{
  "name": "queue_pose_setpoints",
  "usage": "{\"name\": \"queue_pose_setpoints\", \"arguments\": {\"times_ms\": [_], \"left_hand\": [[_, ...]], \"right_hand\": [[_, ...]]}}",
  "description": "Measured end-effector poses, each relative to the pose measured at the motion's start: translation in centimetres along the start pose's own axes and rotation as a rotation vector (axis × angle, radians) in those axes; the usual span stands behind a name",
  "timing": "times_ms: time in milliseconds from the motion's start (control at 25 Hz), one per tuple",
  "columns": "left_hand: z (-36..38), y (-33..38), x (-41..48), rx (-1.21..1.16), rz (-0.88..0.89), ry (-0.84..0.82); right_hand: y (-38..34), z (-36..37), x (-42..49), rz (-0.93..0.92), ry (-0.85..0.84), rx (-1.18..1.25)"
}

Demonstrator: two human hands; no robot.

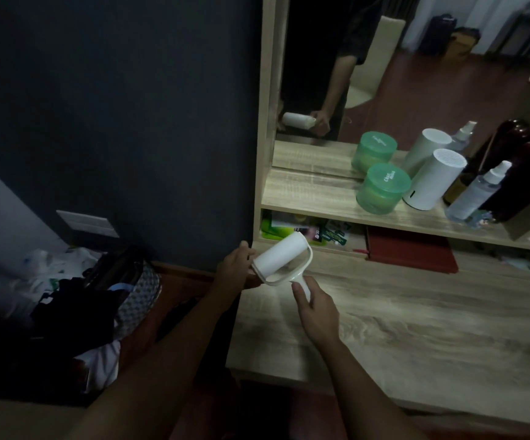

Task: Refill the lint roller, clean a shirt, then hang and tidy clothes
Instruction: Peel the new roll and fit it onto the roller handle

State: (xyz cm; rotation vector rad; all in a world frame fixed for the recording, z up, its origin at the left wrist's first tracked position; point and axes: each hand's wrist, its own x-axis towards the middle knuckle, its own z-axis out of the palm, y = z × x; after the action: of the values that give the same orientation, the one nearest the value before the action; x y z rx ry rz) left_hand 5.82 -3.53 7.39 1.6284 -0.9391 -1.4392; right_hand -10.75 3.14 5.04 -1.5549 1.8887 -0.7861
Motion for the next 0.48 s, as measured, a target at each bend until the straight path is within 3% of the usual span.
{"name": "queue_pose_setpoints", "arguments": {"times_ms": [120, 280, 480], "left_hand": [[-0.4, 0.4, -0.6, 0.020, -0.070, -0.039], [-1.3, 0.2, -1.4, 0.040, 0.064, -0.147], [-2.6, 1.0, -1.6, -0.024, 0.080, -0.080]], "right_hand": [[-0.2, 0.1, -0.1, 0.012, 0.018, 0.026], [-1.0, 0.5, 0.0, -0.004, 0.003, 0.058], [-2.9, 1.1, 0.0, -0.026, -0.001, 0.116]]}}
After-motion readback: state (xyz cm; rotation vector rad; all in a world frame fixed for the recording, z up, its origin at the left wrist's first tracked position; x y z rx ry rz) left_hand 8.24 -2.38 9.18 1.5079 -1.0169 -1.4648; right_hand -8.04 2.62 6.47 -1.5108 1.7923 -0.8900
